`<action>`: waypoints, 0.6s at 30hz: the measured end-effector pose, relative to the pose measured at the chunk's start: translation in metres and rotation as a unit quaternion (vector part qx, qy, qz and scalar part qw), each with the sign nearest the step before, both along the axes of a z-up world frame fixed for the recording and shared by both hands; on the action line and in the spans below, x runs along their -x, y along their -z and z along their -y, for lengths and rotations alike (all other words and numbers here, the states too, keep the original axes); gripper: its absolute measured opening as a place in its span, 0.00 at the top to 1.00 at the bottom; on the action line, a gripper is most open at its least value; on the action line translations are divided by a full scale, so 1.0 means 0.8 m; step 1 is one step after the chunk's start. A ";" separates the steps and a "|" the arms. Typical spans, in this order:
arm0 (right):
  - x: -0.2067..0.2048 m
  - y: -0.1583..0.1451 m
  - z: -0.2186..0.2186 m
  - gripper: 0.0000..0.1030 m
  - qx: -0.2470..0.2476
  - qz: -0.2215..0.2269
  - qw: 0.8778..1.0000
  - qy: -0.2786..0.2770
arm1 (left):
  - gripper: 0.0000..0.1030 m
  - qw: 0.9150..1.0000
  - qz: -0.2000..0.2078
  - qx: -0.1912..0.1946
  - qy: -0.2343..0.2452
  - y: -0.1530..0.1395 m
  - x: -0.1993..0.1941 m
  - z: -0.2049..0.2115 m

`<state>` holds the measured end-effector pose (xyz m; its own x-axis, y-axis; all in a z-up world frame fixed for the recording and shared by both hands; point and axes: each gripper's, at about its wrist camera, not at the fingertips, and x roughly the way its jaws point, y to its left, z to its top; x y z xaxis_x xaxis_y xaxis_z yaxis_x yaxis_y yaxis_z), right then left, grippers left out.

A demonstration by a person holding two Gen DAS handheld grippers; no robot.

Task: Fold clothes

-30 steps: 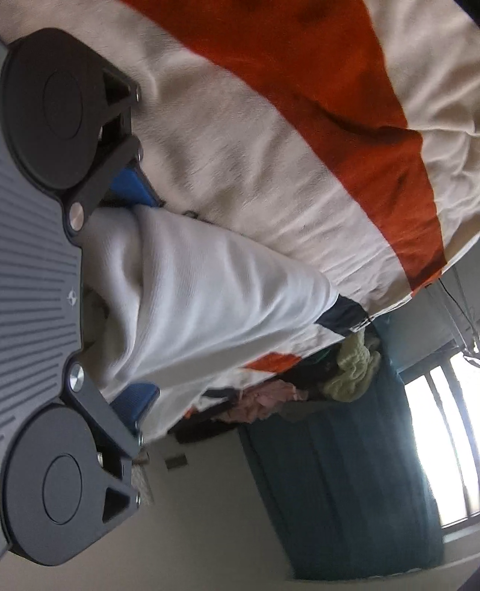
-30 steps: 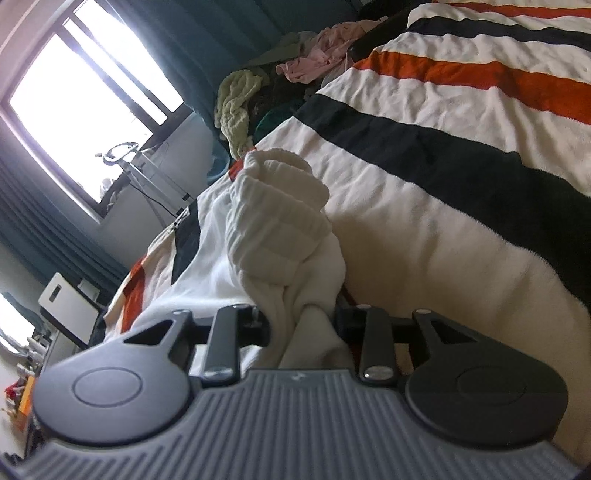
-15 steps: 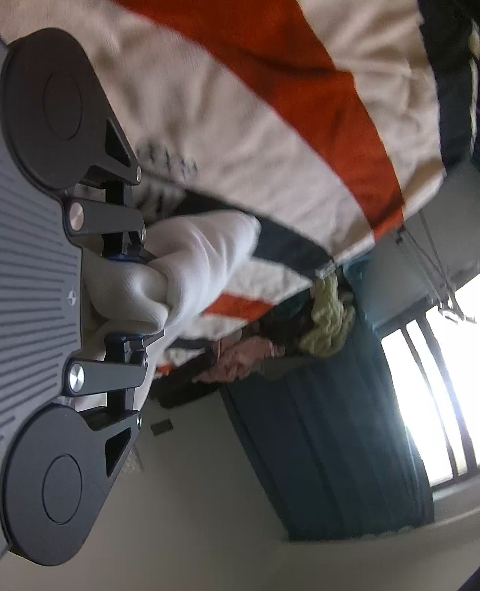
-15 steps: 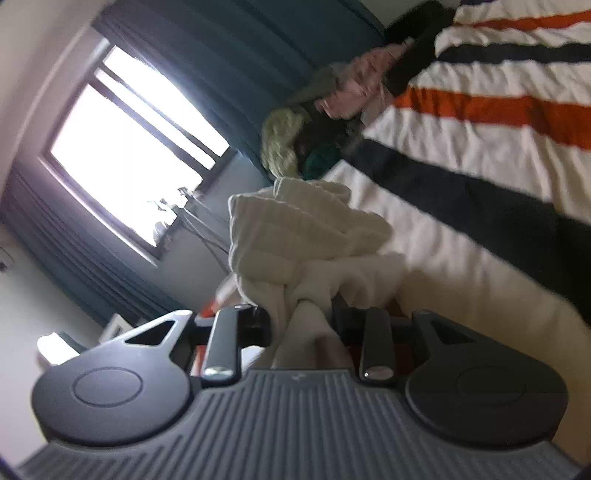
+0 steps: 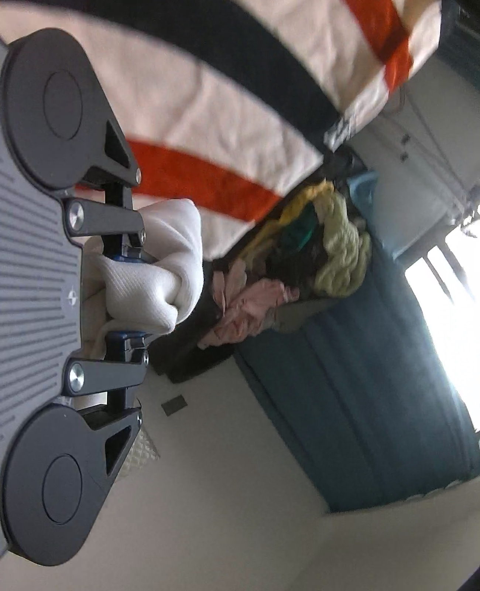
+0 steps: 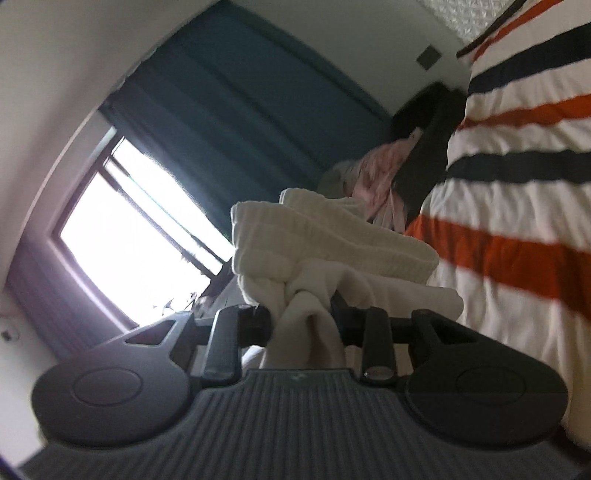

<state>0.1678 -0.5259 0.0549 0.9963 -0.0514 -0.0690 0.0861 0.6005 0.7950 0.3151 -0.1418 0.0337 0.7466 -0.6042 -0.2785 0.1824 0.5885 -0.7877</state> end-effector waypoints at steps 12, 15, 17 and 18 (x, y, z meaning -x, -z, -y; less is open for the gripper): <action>-0.095 0.065 0.115 0.68 0.011 0.003 0.998 0.062 | 0.69 0.993 0.055 -0.073 0.073 0.046 -0.185 0.184; -0.096 0.105 0.129 0.68 0.006 -0.047 0.997 0.065 | 0.69 0.991 0.050 -0.089 0.092 0.087 -0.189 0.198; -0.084 0.133 0.131 0.68 -0.009 -0.070 0.996 0.062 | 0.68 0.989 0.047 -0.094 0.103 0.112 -0.182 0.197; -0.076 0.145 0.129 0.68 -0.012 -0.080 0.995 0.061 | 0.68 0.988 0.047 -0.099 0.108 0.121 -0.176 0.192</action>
<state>0.2289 -0.6293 -0.0608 0.9590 -0.1669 -0.2290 0.2833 0.5593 0.7790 0.4556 -0.2953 -0.0632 0.6349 -0.6928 -0.3421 0.3875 0.6686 -0.6347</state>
